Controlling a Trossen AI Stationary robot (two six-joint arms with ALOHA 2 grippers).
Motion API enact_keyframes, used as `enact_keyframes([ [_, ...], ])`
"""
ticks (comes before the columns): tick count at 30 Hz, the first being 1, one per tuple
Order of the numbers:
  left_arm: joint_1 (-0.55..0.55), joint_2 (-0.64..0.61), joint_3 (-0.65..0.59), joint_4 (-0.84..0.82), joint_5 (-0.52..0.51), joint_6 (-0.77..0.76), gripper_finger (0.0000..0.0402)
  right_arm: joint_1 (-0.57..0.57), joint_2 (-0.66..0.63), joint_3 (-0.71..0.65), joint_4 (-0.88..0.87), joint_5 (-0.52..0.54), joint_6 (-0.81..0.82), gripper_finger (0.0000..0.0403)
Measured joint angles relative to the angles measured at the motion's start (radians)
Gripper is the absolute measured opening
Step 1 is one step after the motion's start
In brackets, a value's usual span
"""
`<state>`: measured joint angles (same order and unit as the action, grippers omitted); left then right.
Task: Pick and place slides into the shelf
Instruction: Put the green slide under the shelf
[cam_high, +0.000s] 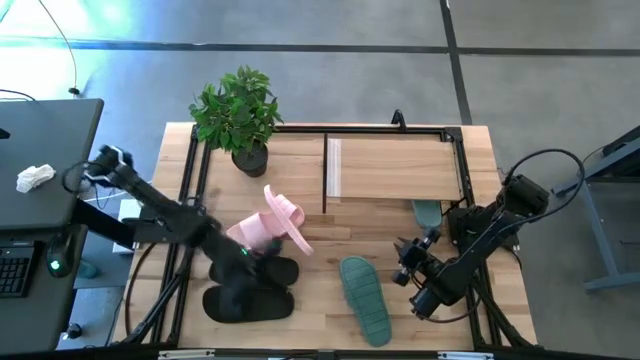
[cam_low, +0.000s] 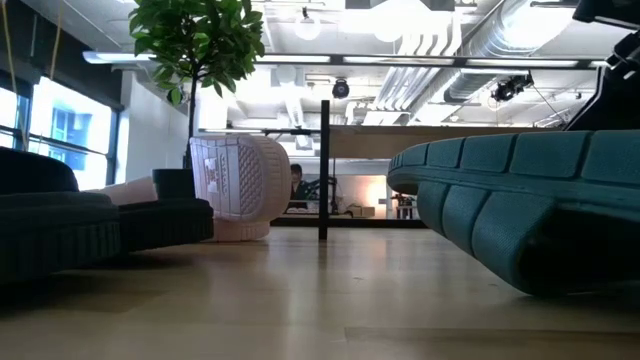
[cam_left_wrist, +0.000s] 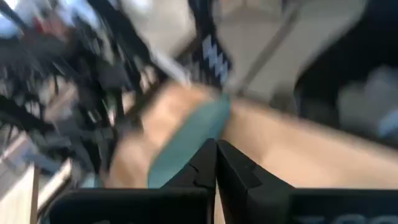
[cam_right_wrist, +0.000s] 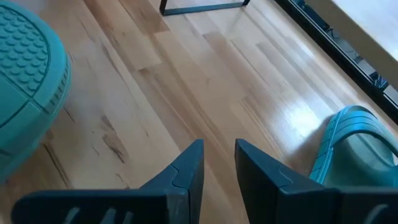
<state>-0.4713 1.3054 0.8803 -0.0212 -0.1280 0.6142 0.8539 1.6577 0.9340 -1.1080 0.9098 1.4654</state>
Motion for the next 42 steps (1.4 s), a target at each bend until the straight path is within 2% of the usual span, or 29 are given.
enact_keyframes([
  [3, -0.04, 0.146, 0.107, -0.143, -0.153, 0.064, 0.0, 0.0, 0.0, 0.0, -0.001, -0.002, 0.0, 0.0082],
  [6, -0.063, 0.278, 0.171, -0.234, -0.258, 0.122, 0.0, 0.0, 0.0, 0.0, -0.002, 0.001, -0.004, 0.0082],
  [11, -0.065, 0.457, 0.211, -0.231, -0.311, 0.229, 0.0, 0.0, 0.0, 0.0, -0.002, 0.003, -0.004, 0.0082],
  [16, -0.065, 0.569, 0.257, -0.213, -0.466, 0.274, 0.0, 0.0, 0.0, 0.0, 0.001, 0.003, -0.004, 0.0082],
  [21, -0.046, 0.625, 0.306, -0.179, -0.483, 0.318, 0.0001, 0.0, 0.0, 0.0, 0.0, 0.01, -0.005, 0.0082],
  [27, 0.0, 0.643, 0.308, -0.152, -0.482, 0.317, 0.0009, 0.0, 0.0, 0.0, 0.007, 0.014, -0.003, 0.0082],
  [30, 0.005, 0.645, 0.307, -0.153, -0.481, 0.318, 0.0041, 0.0, 0.0, 0.0, 0.008, 0.016, -0.003, 0.0082],
  [35, 0.005, 0.645, 0.307, -0.136, -0.467, 0.338, 0.0133, 0.0, 0.0, 0.0, 0.007, 0.024, -0.005, 0.0082],
  [39, 0.008, 0.654, 0.307, -0.103, -0.467, 0.42, 0.0201, 0.0, 0.0, 0.0, 0.007, 0.029, -0.006, 0.0082],
  [42, 0.006, 0.668, 0.305, -0.051, -0.465, 0.484, 0.0232, 0.0, 0.0, 0.0, 0.007, 0.03, -0.007, 0.0082],
])
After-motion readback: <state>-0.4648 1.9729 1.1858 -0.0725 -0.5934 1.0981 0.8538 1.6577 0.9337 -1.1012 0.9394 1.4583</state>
